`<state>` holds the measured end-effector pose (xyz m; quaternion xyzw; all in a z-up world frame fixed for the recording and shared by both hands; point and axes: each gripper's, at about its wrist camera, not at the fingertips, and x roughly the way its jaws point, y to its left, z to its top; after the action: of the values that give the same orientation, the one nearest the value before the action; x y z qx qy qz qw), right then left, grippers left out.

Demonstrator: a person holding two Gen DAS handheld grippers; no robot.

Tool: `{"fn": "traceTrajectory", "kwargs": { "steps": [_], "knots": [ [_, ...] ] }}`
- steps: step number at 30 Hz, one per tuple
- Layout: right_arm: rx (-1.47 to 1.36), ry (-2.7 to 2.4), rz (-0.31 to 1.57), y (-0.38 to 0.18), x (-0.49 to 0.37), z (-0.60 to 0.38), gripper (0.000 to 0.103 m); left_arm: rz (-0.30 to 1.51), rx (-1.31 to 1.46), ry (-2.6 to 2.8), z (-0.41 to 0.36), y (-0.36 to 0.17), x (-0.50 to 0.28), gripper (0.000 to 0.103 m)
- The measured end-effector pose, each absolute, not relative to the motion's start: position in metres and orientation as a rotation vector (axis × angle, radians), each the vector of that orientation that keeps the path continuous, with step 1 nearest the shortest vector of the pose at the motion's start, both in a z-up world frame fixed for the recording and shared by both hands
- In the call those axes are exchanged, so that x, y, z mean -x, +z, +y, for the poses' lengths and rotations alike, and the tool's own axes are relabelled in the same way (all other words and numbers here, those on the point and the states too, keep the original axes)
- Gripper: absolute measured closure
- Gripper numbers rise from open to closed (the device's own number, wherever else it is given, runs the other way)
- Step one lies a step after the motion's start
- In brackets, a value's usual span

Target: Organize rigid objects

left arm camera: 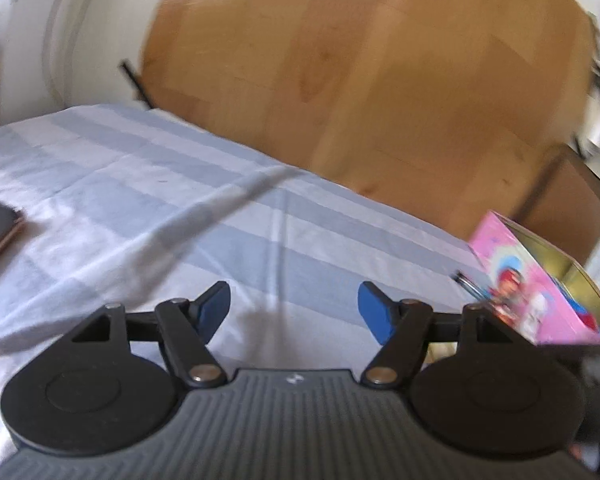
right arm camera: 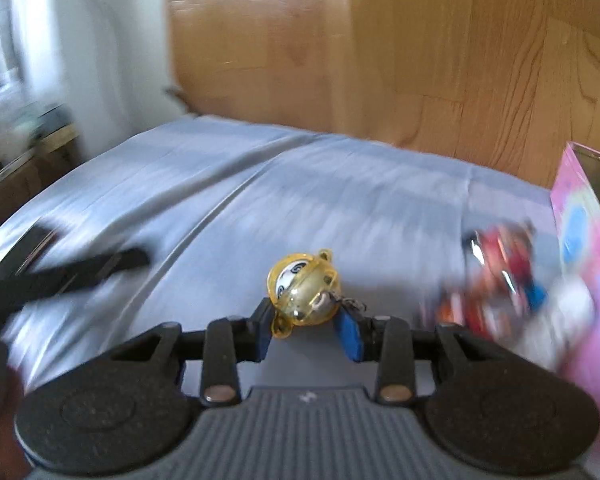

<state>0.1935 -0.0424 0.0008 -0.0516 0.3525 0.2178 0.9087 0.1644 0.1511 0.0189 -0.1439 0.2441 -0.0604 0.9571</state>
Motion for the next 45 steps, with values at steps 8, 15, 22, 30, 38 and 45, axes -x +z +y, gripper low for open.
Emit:
{"fn": "traceTrajectory", "kwargs": {
  "steps": [8, 15, 22, 30, 38, 45],
  "knots": [
    [0.157, 0.423, 0.669, -0.001, -0.098, -0.103, 0.069, 0.594, 0.418, -0.471, 0.110, 0.016, -0.116, 0.028],
    [0.162, 0.412, 0.601, 0.000, -0.074, -0.124, 0.056, 0.708, 0.412, -0.621, 0.056, 0.017, -0.107, 0.028],
    [0.149, 0.439, 0.607, -0.002, -0.075, -0.132, 0.053, 0.793, 0.425, -0.656, 0.029, 0.007, -0.109, 0.040],
    [0.130, 0.394, 0.516, 0.000, -0.068, -0.146, 0.067, 0.752, 0.365, -0.664, 0.009, 0.032, -0.121, 0.059],
    [0.051, 0.210, 0.339, 0.030, -0.091, -0.197, 0.067, 0.653, 0.229, -0.757, -0.063, 0.073, -0.166, 0.059],
    [-0.054, 0.108, 0.339, 0.032, -0.135, -0.246, 0.067, 0.693, 0.201, -0.773, -0.109, 0.061, -0.204, 0.048]
  ]
}}
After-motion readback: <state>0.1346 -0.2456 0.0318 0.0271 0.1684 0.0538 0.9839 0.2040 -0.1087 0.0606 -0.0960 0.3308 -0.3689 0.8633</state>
